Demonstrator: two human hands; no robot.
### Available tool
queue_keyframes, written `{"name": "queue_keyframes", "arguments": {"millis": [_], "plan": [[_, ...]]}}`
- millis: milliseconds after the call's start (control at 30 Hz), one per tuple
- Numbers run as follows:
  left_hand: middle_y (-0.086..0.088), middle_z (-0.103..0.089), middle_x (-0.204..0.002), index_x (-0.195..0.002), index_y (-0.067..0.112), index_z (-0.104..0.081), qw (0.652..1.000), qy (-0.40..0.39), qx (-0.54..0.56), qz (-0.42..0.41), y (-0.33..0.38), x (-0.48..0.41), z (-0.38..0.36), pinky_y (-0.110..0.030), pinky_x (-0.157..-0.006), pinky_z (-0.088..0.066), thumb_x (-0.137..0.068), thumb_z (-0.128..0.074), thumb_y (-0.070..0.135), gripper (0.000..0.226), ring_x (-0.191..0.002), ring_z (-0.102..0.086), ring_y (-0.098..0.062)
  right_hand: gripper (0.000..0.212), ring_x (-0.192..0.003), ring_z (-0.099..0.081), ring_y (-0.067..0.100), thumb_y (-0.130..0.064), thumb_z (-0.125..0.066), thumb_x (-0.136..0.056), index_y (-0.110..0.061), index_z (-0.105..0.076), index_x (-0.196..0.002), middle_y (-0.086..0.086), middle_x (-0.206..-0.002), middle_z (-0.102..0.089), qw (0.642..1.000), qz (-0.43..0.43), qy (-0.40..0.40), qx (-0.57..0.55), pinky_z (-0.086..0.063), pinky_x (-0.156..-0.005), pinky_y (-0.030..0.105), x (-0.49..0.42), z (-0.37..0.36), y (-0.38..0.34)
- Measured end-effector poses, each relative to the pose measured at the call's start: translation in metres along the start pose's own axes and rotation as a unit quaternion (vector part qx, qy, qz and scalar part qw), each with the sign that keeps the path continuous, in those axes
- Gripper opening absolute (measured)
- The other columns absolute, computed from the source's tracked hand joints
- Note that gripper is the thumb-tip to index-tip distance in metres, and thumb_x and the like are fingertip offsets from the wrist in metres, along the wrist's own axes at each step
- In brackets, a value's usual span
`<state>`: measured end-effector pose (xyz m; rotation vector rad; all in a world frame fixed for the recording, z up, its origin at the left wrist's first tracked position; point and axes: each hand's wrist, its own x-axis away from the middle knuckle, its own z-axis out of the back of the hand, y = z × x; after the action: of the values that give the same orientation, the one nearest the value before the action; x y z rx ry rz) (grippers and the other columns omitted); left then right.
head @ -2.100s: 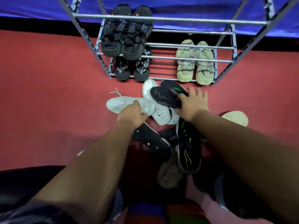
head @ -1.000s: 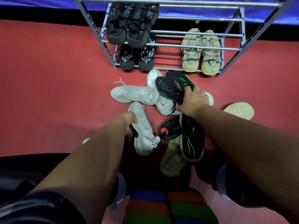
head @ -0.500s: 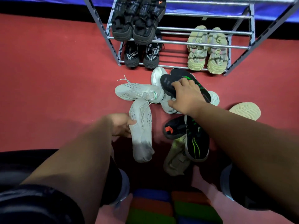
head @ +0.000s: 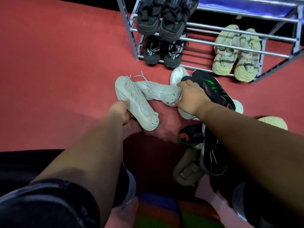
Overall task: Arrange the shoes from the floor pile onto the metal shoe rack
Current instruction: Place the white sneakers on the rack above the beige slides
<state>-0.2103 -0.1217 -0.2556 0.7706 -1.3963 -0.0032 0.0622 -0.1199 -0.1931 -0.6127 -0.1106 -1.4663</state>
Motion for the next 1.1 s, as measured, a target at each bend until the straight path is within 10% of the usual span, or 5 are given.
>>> {"name": "queue_keyframes", "arguments": {"millis": [300,600,767,933,1100], "plan": [[-0.015,-0.052,-0.158,-0.159,0.004,-0.042,0.999,0.017,-0.011,0.050,0.002,-0.007,-0.017,-0.049,-0.109,-0.048,-0.112,-0.033,0.014,0.050,-0.143,-0.054,-0.033,0.095,-0.136,-0.043,0.038,-0.054,-0.075,-0.082,-0.021,-0.036,-0.162,0.011,-0.152,-0.049,0.996,0.048,-0.055,0.041,-0.037,-0.113,0.049,-0.031,-0.011,-0.005],[-0.004,-0.068,-0.088,-0.111,0.013,-0.061,0.983,0.090,-0.143,0.067,-0.003,-0.028,-0.017,-0.035,-0.070,-0.064,-0.108,-0.052,0.024,0.015,-0.077,-0.069,-0.024,0.074,-0.125,-0.054,0.035,-0.050,-0.075,-0.085,-0.014,-0.048,-0.144,0.012,-0.137,-0.060,0.993,0.066,-0.051,0.084,-0.044,-0.105,0.047,-0.045,-0.010,-0.005],[-0.011,-0.075,-0.125,-0.128,0.009,-0.072,0.794,0.096,-0.601,-0.007,0.011,-0.024,-0.022,-0.041,-0.097,-0.059,-0.094,-0.072,0.021,0.037,-0.113,-0.073,-0.029,0.089,-0.132,-0.046,0.033,-0.050,-0.081,-0.075,-0.014,-0.049,-0.150,0.010,-0.142,-0.058,0.996,0.079,0.003,0.030,-0.048,-0.105,0.048,-0.043,0.009,-0.006],[-0.017,-0.056,-0.153,-0.150,0.006,-0.055,0.894,0.159,-0.419,0.004,0.007,-0.018,-0.038,-0.044,-0.110,-0.046,-0.104,-0.044,0.042,0.059,-0.138,-0.056,-0.035,0.089,-0.121,-0.046,0.033,-0.052,-0.072,-0.071,-0.011,-0.053,-0.147,0.008,-0.130,-0.059,0.985,0.131,0.108,0.015,-0.046,-0.104,0.048,-0.036,0.019,-0.005],[-0.015,-0.061,-0.139,-0.152,0.004,-0.044,0.870,0.181,-0.459,-0.009,-0.039,-0.002,-0.055,-0.040,-0.101,-0.052,-0.067,-0.061,0.072,0.111,-0.116,-0.067,-0.033,0.089,-0.107,-0.049,0.038,-0.065,-0.061,-0.070,-0.009,-0.057,-0.139,0.014,-0.120,-0.053,0.979,0.066,0.185,0.053,-0.045,-0.099,0.050,-0.020,0.017,0.017]]}}
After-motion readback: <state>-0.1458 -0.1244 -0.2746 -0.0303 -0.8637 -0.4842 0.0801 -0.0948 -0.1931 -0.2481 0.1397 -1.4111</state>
